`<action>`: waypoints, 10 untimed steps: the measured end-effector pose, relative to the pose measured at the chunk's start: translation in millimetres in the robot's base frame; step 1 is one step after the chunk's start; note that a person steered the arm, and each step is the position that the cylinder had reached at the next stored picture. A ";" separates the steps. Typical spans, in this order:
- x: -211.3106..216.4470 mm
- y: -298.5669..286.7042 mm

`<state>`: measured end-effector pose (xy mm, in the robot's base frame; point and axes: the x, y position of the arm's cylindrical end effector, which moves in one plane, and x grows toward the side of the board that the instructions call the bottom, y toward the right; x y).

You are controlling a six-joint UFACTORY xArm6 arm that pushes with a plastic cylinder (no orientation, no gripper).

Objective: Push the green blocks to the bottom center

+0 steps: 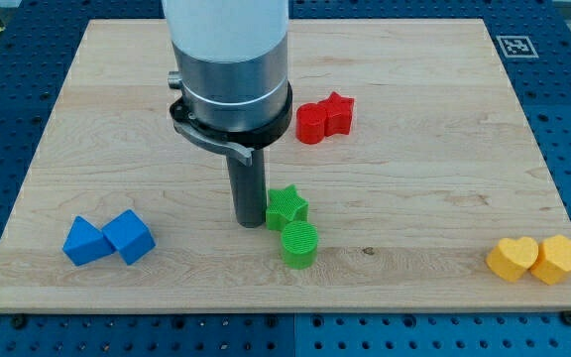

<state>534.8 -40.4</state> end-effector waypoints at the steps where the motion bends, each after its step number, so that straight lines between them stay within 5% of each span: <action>1: 0.0 28.6; 4: -33.7 41.6; 6: -1.7 66.5; 8: -25.9 80.7; 10: 20.6 106.5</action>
<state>555.4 66.1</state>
